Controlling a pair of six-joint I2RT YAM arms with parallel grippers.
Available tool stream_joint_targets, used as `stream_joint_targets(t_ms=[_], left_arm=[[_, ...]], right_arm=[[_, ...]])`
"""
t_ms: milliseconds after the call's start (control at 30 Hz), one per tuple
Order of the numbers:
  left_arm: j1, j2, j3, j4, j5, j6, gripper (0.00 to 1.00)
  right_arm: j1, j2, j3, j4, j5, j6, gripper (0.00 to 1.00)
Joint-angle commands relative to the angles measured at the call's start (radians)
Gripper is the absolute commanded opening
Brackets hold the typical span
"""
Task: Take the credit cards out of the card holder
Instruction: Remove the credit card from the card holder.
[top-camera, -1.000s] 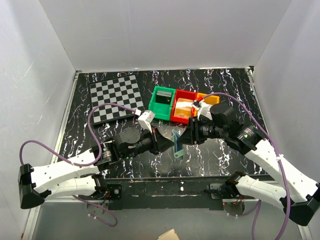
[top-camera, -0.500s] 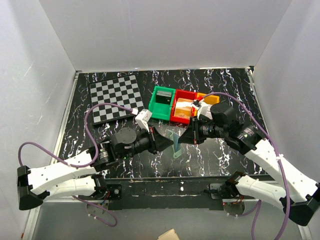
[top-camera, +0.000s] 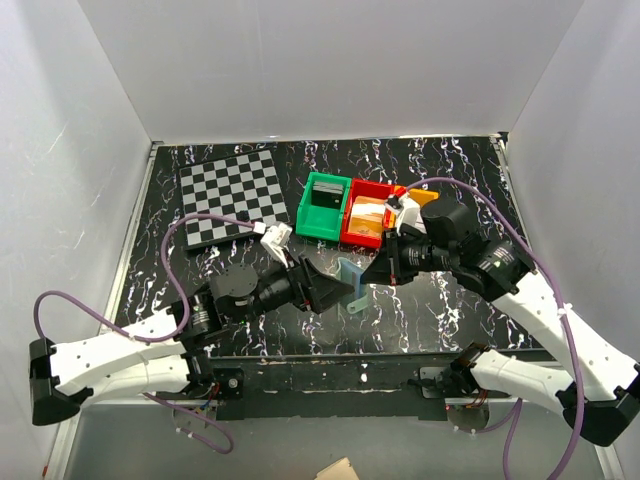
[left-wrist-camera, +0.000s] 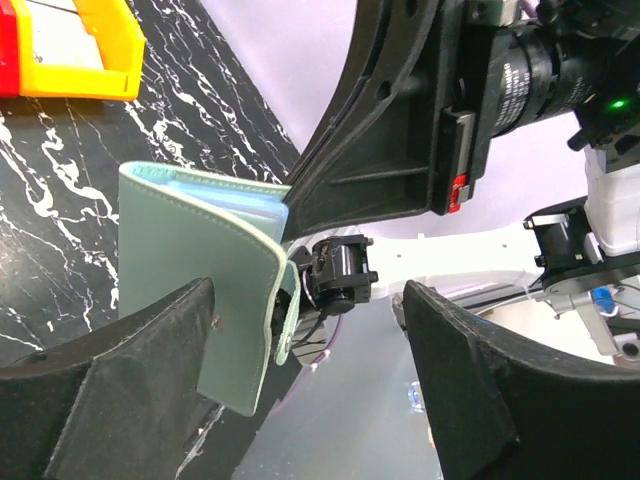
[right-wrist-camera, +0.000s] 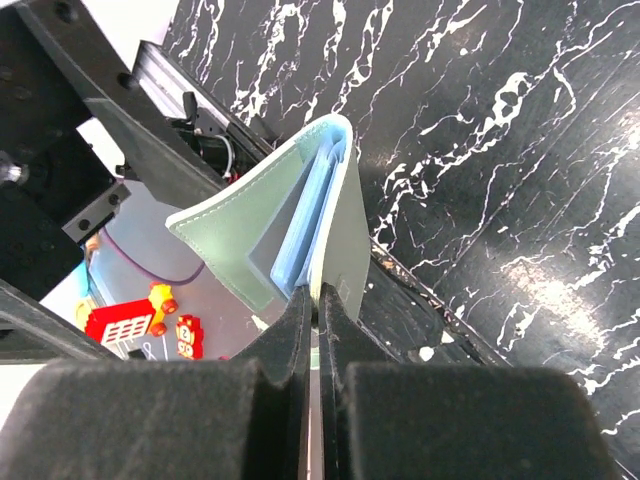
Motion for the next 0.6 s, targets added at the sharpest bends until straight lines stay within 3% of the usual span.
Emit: stream_joint_targets(t_ms=[0, 400, 567], left_arm=[[-0.006, -0.017, -0.06, 0.105, 0.002, -0.02, 0.8], [-0.006, 0.145, 0.018, 0.093, 0.017, 0.034, 0.79], [-0.006, 0.145, 0.007, 0.084, -0.027, 0.036, 0.7]], right_arm=[[0.003, 0.019, 0.088, -0.079, 0.038, -0.051, 0.01], [0.019, 0.064, 0.209, -0.228, 0.124, -0.078, 0.01], [0.019, 0.039, 0.207, -0.219, 0.098, -0.075, 0.01]])
